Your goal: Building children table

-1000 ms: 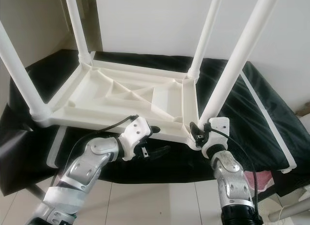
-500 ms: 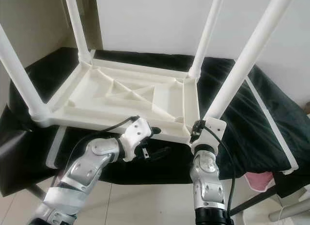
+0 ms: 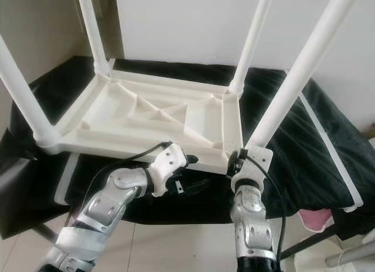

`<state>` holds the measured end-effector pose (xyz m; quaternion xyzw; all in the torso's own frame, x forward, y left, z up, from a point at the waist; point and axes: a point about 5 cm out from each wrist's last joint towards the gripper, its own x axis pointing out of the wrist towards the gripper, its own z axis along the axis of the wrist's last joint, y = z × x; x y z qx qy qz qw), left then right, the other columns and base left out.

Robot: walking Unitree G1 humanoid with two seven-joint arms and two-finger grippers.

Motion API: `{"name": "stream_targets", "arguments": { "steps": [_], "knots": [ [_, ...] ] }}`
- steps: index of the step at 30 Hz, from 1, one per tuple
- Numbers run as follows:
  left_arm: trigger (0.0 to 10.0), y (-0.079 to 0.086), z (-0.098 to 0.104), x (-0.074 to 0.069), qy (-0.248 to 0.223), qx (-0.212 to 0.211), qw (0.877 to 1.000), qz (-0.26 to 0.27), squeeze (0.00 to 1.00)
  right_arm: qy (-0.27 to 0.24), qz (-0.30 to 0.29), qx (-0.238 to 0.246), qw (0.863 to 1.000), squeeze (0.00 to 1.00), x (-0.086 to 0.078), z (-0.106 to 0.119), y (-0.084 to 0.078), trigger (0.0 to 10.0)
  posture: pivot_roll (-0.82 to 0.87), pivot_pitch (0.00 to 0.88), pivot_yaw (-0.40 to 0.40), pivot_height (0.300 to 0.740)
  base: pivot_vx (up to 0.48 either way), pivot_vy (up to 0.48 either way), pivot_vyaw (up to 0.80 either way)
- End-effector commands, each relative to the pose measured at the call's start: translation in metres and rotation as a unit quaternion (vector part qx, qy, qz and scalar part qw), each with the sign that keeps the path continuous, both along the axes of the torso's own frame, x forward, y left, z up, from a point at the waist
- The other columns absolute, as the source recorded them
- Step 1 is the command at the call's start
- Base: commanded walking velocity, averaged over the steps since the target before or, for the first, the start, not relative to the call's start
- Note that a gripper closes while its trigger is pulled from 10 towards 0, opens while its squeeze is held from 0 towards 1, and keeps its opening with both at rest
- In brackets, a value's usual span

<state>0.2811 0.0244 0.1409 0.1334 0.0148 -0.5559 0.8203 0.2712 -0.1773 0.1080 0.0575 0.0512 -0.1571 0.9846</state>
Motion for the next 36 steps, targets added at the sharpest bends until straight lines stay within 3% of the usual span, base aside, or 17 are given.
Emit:
{"name": "stream_targets", "arguments": {
  "steps": [1, 9, 14, 15, 20, 22, 24, 28, 29, 31, 32, 36],
  "knots": [
    [10.0, -0.001, 0.002, 0.002, -0.007, -0.007, 1.0, 0.021, 0.0, 0.006, 0.012, -0.001, 1.0, 1.0, -0.003, -0.004, -0.003, 10.0, -0.03, 0.014, -0.064, 0.74, 0.0, 0.0, 0.0],
    [10.0, 0.001, 0.003, 0.003, -0.009, -0.007, 1.0, 0.024, 0.0, -0.017, 0.063, -0.03, 0.997, 1.0, -0.01, 0.0, -0.021, 10.0, -0.03, 0.009, -0.063, 0.74, 0.0, 0.0, 0.0],
    [10.0, 0.003, 0.001, 0.003, -0.008, -0.002, 1.0, 0.023, 0.0, -0.037, 0.124, -0.05, 0.99, 1.0, -0.01, 0.005, -0.037, 10.0, -0.04, 0.0, -0.055, 0.74, 0.0, 0.0, 0.0],
    [10.0, 0.003, 0.001, 0.003, -0.008, 0.0, 1.0, 0.021, 0.0, -0.047, 0.173, -0.063, 0.982, 0.0, -0.006, 0.01, -0.04, 10.0, -0.04, 0.0, -0.046, 0.74, 0.0, 0.0, 0.0],
    [10.0, 0.003, 0.001, 0.004, -0.009, 0.001, 1.0, 0.02, 0.0, -0.049, 0.191, -0.065, 0.978, 0.0, -0.005, 0.011, -0.04, 10.0, -0.04, 0.0, -0.045, 0.74, 0.0, 0.0, 0.0],
    [10.0, 0.003, 0.002, 0.005, -0.01, 0.002, 1.0, 0.016, 0.0, -0.05, 0.255, -0.081, 0.962, 0.0, 0.001, 0.015, -0.038, 10.0, -0.04, 0.0, -0.035, 0.74, 0.0, 0.0, 0.0],
    [10.0, 0.002, 0.003, 0.005, -0.012, 0.003, 1.0, 0.013, 0.0, -0.049, 0.281, -0.091, 0.954, 0.0, 0.004, 0.017, -0.038, 10.0, -0.04, 0.0, -0.033, 0.74, 0.0, 0.0, 0.0],
    [10.0, 0.002, 0.003, 0.006, -0.013, 0.003, 1.0, 0.011, 0.0, -0.046, 0.303, -0.101, 0.947, 0.0, 0.008, 0.018, -0.037, 10.0, -0.04, 0.0, -0.033, 0.74, 0.0, 0.0, 0.0],
    [10.0, 0.002, 0.004, 0.006, -0.015, 0.004, 1.0, 0.011, 0.0, -0.042, 0.316, -0.113, 0.941, 0.0, 0.011, 0.017, -0.038, 2.6, -0.04, 0.0, -0.031, 0.74, 0.0, 0.0, 0.0],
    [10.0, 0.002, 0.004, 0.006, -0.015, 0.004, 1.0, 0.011, 0.0, -0.042, 0.316, -0.113, 0.941, 0.0, 0.011, 0.017, -0.038, 2.6, -0.04, 0.0, -0.031, 0.74, 0.0, 0.0, 0.0],
    [10.0, 0.003, 0.005, 0.007, -0.016, 0.005, 1.0, 0.011, 0.0, -0.037, 0.323, -0.117, 0.938, 0.0, 0.012, 0.016, -0.038, 0.0, -0.04, 0.0, -0.032, 0.74, 0.0, 0.0, 0.0],
    [10.0, 0.003, 0.006, 0.006, -0.018, 0.004, 1.0, 0.01, 0.0, -0.027, 0.333, -0.119, 0.935, 0.0, 0.011, 0.011, -0.039, 0.0, -0.03, 0.0, -0.035, 0.74, 0.0, 0.0, 0.0]
  ]
}}
